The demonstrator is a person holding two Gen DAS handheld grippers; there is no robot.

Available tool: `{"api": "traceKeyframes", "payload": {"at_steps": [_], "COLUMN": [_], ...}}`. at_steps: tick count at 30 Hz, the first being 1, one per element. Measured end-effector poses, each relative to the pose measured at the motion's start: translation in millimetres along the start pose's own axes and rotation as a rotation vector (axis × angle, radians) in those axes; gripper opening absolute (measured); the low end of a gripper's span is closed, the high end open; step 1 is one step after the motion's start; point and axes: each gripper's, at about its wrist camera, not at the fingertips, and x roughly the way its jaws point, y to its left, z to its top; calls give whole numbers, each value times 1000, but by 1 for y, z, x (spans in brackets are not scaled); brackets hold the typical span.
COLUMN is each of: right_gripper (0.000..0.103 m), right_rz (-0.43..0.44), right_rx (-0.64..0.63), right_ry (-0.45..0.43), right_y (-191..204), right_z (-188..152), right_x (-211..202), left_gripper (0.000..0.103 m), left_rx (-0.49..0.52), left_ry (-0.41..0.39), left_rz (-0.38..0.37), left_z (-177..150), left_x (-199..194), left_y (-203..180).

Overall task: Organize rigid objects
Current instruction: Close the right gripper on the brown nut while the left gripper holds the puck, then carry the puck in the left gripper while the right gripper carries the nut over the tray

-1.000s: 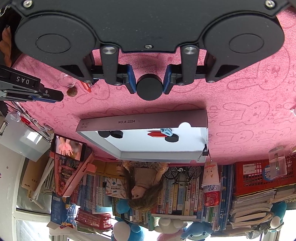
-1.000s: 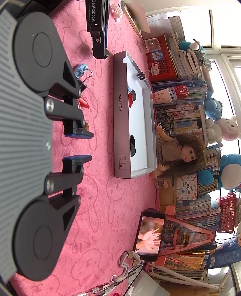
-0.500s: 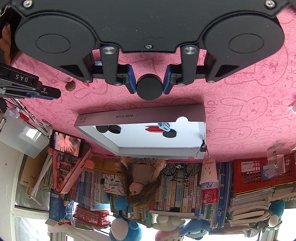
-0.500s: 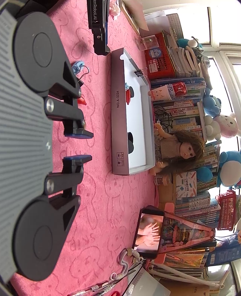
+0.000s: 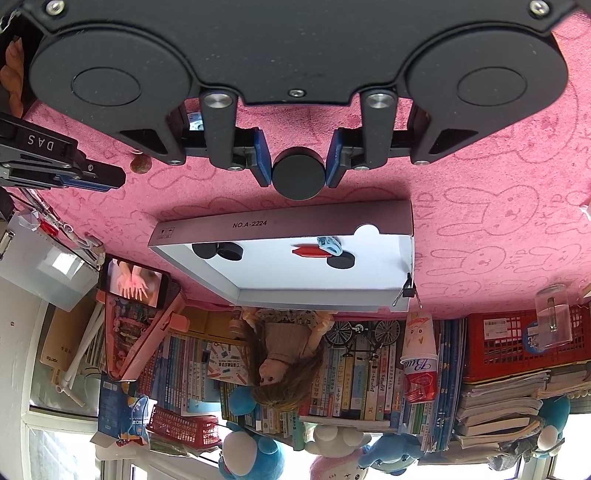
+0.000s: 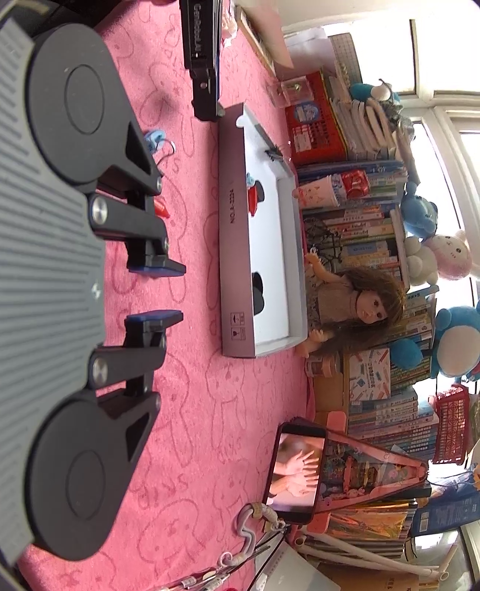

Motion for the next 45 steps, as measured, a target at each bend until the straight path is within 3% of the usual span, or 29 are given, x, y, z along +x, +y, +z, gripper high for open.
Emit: {"api": "traceKeyframes", "payload": {"at_steps": [2, 3, 11, 12, 13, 14, 37, 45], "right_gripper": [37, 45, 51, 51, 27, 26, 27, 27], "right_rz": [4, 6, 10, 10, 16, 10, -52, -74], "right_rx": [-7, -6, -52, -60, -67, -81, -34, -36], "right_ry": [11, 16, 59, 72, 88, 88, -21, -29], "right_y": [2, 2, 16, 17, 18, 20, -3, -9], "right_z": [0, 0, 1, 1, 0, 0, 53, 62], "right_x": [2, 4, 19, 22, 24, 25, 49, 65], "left_gripper": [30, 30, 30, 30, 30, 30, 30, 30], "left_rx": [-2, -2, -2, -3, -3, -5, -56, -97], "left_ry": [1, 0, 0, -1, -3, -5, -79, -53], "left_rz": [1, 0, 0, 0, 1, 4, 51, 66], "left_z": [0, 0, 1, 1, 2, 2, 56, 65], "left_x": [1, 1, 1, 1, 2, 2, 42, 66], "left_y": [-1, 0, -1, 0, -1, 0, 12, 23]}}
